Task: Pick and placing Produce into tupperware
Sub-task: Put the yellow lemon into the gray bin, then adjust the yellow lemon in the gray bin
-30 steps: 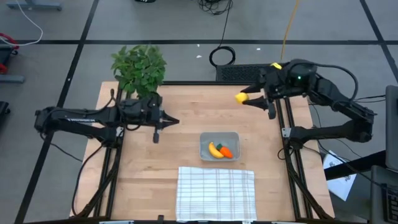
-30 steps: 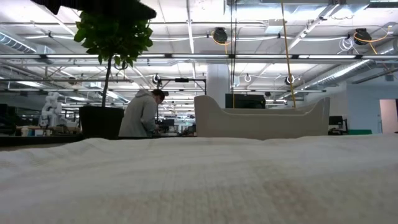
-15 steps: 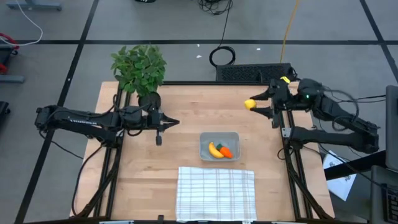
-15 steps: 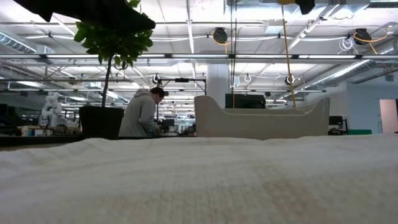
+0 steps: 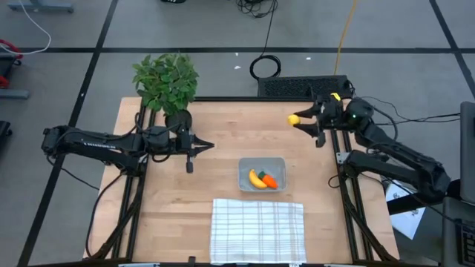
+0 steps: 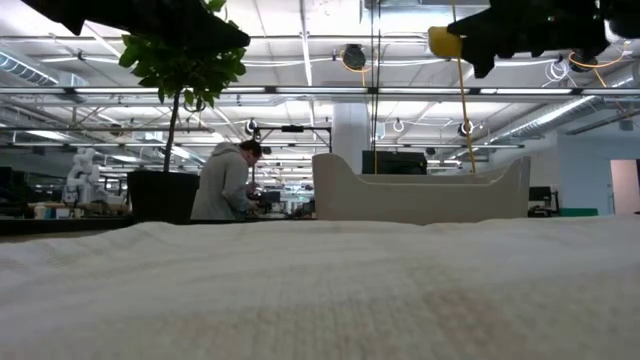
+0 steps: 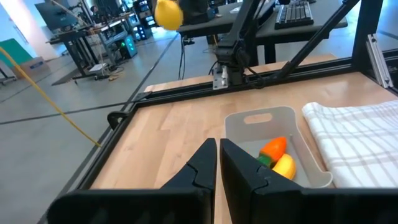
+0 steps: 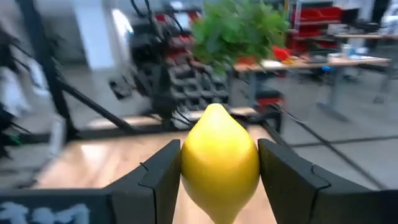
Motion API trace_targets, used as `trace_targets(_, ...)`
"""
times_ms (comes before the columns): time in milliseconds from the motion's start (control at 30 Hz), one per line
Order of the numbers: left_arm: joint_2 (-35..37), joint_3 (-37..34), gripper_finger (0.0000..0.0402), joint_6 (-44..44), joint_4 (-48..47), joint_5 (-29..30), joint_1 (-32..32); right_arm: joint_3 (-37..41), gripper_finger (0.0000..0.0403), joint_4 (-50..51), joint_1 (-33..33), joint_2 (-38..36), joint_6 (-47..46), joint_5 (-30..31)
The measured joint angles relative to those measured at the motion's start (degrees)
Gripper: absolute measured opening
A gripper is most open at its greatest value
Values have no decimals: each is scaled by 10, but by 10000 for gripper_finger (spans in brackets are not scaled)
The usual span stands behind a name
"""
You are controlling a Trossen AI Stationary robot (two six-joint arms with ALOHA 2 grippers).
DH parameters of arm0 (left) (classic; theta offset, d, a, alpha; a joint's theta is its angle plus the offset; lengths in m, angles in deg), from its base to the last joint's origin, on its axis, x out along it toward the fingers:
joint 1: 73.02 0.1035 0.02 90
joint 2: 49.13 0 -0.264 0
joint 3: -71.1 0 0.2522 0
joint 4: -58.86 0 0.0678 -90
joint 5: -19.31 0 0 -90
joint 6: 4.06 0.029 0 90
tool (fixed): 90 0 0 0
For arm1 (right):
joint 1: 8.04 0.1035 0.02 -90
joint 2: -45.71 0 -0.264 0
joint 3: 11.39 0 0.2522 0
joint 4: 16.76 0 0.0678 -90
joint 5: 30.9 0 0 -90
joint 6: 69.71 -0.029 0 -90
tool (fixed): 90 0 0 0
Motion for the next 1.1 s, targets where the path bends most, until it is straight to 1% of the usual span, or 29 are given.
trace_targets(100, 0, 0, 26, 0, 0, 0, 4, 28, 181, -89, 14, 4, -66, -46)
trace_targets(167, 0, 0, 26, -2, 0, 0, 6, 36, 177, -105, 33, 4, -80, -50)
trace_targets(233, 0, 0, 26, -2, -1, 0, 6, 36, 174, -107, 56, 4, -83, -38)
trace_targets(433, 0, 0, 26, -9, -4, 0, 6, 23, 167, -96, 146, 3, -81, 30)
trace_targets(500, 0, 0, 26, -16, -5, 0, 6, 9, 165, -65, 180, 3, -65, 58)
trace_targets(600, 0, 0, 26, -18, -6, 0, 5, -17, 159, 16, 231, 3, -24, 123)
trace_targets(667, 0, 0, 26, -17, -8, -1, 4, -36, 147, 64, 264, 5, 1, 175)
trace_targets(733, 0, 0, 26, -16, -10, -1, 3, -49, 131, 99, 289, 5, 24, 227)
trace_targets(833, 0, 0, 26, -15, -10, -1, 4, -50, 107, 122, 309, 10, 55, 305)
trace_targets(900, 0, 0, 26, -9, -10, -1, 4, -50, 93, 119, 315, 28, 55, 320)
trace_targets(1100, 0, 0, 26, -1, -14, -1, 4, -49, 63, 118, 321, 92, 60, 312)
